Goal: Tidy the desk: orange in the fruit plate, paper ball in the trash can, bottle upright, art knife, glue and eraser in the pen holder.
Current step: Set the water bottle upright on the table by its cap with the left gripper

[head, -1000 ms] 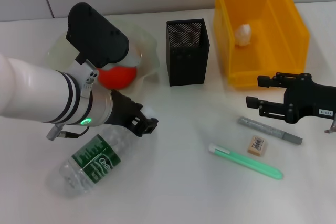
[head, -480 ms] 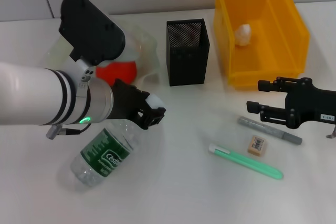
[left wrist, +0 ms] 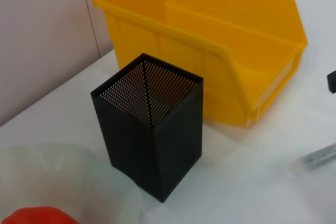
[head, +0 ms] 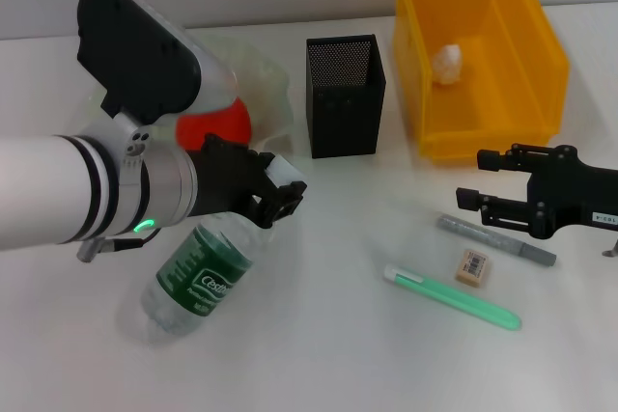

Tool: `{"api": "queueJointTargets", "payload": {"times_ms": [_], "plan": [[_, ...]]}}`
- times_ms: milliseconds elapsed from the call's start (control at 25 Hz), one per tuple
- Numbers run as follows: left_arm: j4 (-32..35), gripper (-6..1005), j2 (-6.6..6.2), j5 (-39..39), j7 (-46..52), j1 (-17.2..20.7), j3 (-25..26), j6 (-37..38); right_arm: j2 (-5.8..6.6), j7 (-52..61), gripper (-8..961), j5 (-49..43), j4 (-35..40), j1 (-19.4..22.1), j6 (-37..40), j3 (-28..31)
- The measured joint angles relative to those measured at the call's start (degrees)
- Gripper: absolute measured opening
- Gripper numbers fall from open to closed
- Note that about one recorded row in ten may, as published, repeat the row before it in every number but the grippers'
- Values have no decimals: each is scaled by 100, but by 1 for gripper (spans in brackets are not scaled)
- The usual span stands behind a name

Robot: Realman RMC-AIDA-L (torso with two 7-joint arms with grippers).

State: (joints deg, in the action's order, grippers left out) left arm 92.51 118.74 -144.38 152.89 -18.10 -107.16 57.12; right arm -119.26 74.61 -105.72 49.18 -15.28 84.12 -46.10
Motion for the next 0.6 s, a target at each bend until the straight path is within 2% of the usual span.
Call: {"api": "queueJointTargets", "payload": {"times_ms": [120, 600], "plan": [[17, 444, 0, 222, -237, 189, -21, -231, 0, 10, 598, 8, 10, 0, 0, 6], [119, 444, -9, 432, -562, 393, 7, -466, -1, 30, 595, 20, 22, -1, -1, 5]]}}
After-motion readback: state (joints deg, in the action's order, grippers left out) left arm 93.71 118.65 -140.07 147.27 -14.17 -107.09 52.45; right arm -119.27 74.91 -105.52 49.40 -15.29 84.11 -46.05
